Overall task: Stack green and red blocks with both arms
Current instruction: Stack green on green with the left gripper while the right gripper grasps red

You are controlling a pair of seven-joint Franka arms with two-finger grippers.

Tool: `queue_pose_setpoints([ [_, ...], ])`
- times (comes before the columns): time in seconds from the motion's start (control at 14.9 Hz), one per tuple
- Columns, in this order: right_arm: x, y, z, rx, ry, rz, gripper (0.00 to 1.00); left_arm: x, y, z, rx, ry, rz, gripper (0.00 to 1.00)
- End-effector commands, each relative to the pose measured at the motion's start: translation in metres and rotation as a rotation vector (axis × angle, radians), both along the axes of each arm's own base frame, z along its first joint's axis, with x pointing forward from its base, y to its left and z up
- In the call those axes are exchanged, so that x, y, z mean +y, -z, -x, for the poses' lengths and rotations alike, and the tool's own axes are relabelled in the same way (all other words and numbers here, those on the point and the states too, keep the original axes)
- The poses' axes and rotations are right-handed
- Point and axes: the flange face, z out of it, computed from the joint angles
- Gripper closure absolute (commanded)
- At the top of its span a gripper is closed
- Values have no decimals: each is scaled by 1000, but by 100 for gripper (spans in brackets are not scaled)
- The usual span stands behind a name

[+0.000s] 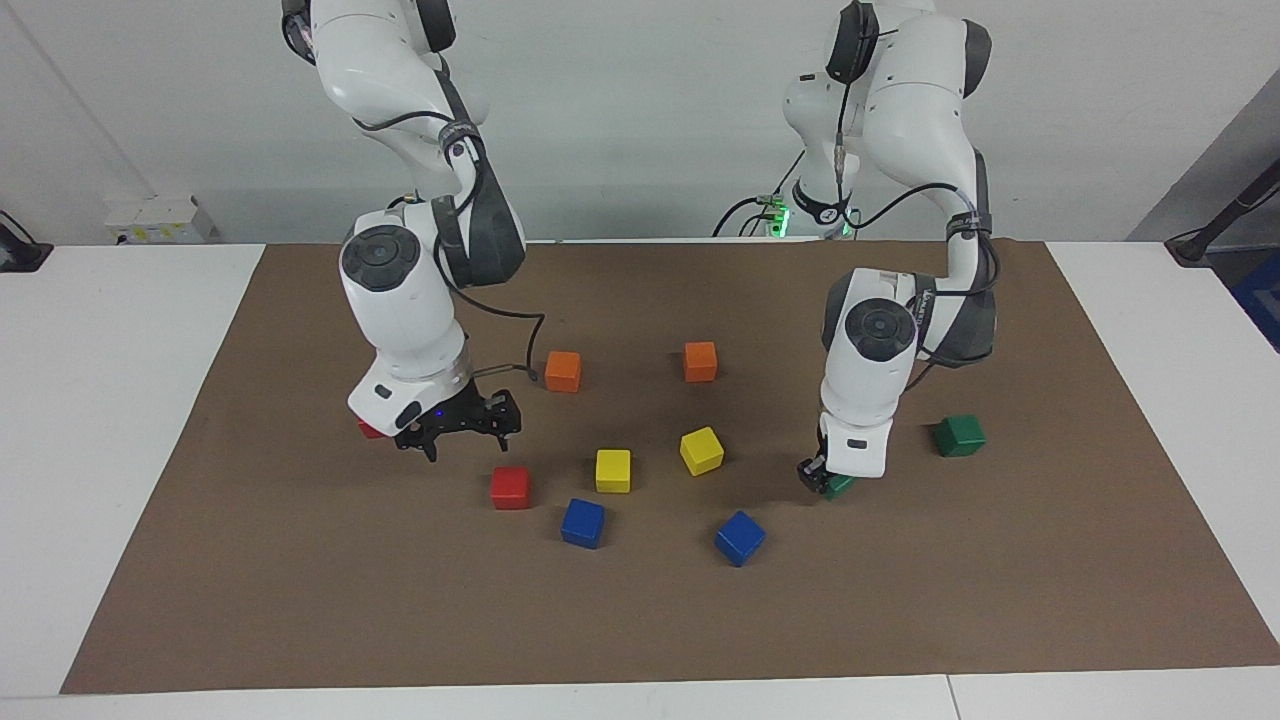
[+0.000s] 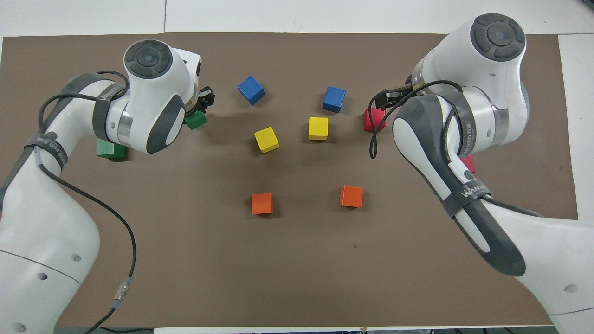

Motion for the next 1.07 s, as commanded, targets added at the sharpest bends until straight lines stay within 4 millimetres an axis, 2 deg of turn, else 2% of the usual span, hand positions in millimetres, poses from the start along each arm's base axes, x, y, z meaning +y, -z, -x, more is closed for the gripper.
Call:
queue_pose_setpoints([
  [0.0, 21, 13, -4, 4, 18, -3, 0, 57, -40, 14, 45, 110, 31, 100],
  [0.13, 28, 29, -6, 24, 35, 0, 0, 100, -56, 24, 67, 193, 69, 100],
  [0.34, 32, 48, -12, 41, 36, 8, 0, 138, -61, 29, 110, 309, 67, 100],
  [0.54, 24, 57, -18, 14, 46, 2, 0, 185, -61, 25, 111, 430, 112, 100],
  [0.67, 20, 66, -19, 10, 54, -1, 0, 201, -58, 26, 114, 472, 118, 100],
  [0.74, 22, 68, -19, 10, 54, -5, 0, 202, -57, 27, 115, 482, 116, 100],
  [1.01, 23, 77, -21, 17, 101, -18, 0, 229, -48, 33, 124, 576, 117, 100],
])
